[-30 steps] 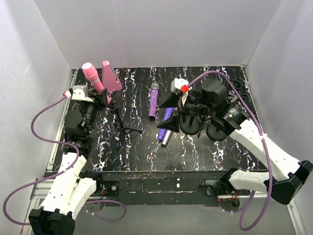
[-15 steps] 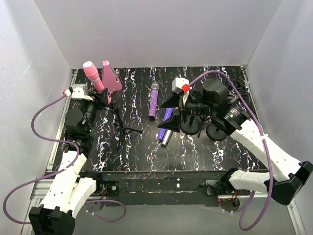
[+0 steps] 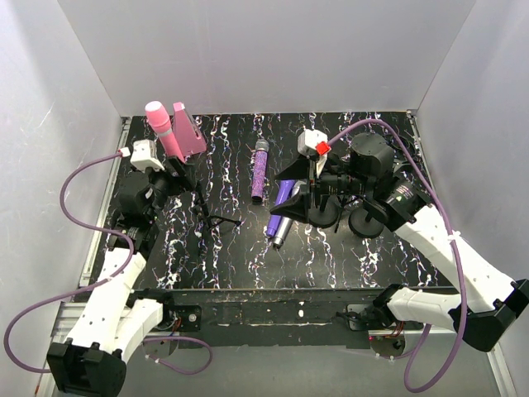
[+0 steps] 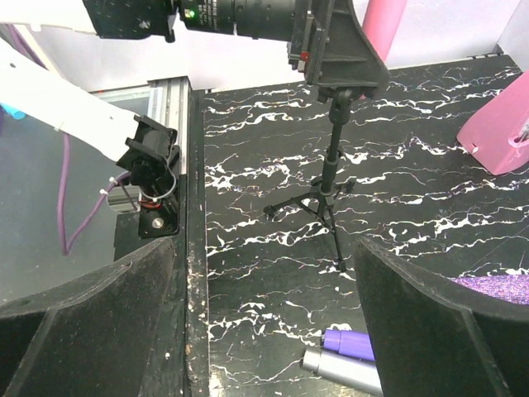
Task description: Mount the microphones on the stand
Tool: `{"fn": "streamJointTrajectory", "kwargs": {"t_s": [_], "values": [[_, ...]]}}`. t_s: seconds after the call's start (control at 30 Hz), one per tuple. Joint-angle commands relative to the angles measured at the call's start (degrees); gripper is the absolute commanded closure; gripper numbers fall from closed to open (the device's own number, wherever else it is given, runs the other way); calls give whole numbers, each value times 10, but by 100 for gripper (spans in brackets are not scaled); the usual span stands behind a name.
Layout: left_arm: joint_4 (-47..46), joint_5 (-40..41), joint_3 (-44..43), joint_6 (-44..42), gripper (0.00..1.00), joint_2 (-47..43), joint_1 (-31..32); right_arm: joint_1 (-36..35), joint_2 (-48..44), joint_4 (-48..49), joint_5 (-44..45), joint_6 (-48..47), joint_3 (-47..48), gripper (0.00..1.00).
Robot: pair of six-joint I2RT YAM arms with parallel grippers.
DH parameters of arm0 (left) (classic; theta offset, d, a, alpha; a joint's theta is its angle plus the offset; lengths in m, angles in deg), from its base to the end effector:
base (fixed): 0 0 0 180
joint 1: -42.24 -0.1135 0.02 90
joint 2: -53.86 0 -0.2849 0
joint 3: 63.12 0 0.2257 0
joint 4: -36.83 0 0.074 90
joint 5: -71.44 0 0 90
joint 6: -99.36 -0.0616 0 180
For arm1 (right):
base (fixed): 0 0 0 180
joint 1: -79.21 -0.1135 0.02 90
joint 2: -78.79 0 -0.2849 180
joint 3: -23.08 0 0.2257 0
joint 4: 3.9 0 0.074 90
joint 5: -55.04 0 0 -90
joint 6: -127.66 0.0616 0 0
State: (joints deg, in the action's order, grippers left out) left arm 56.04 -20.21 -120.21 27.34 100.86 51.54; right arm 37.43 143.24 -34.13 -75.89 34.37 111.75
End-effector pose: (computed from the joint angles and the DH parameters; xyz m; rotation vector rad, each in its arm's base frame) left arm 0.1791 -0.0311 0.3399 -0.1107 1.7410 -0.3750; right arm 0.1393 0.1786 0.4505 -1.1648 1.3349 1.0900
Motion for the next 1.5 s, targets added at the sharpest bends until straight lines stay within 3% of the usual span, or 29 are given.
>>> {"fn": "streamJointTrajectory", "kwargs": {"t_s": [0.0,0.1,0.37,0.73,1.1,1.2,1.47], "values": [[122,3,-28,14,19,-2,2,3,-19,18,-10,-10,9,4],[158,28,-55,26,2,-12,2,4,-25,-6,-21,-47,19,3],[265,40,-90,36,2,-56,2,6,-25,-130,-21,-148,101,2],[422,36,-157,64,2,-129,2,20,-3,-316,11,-208,210,2],[477,-118,-193,72,2,-184,2,22,69,-575,147,-332,365,2],[475,-166,-191,75,2,-206,2,22,72,-605,156,-355,353,2],[510,-201,-188,91,2,-238,2,22,68,-610,133,-363,324,2]]}}
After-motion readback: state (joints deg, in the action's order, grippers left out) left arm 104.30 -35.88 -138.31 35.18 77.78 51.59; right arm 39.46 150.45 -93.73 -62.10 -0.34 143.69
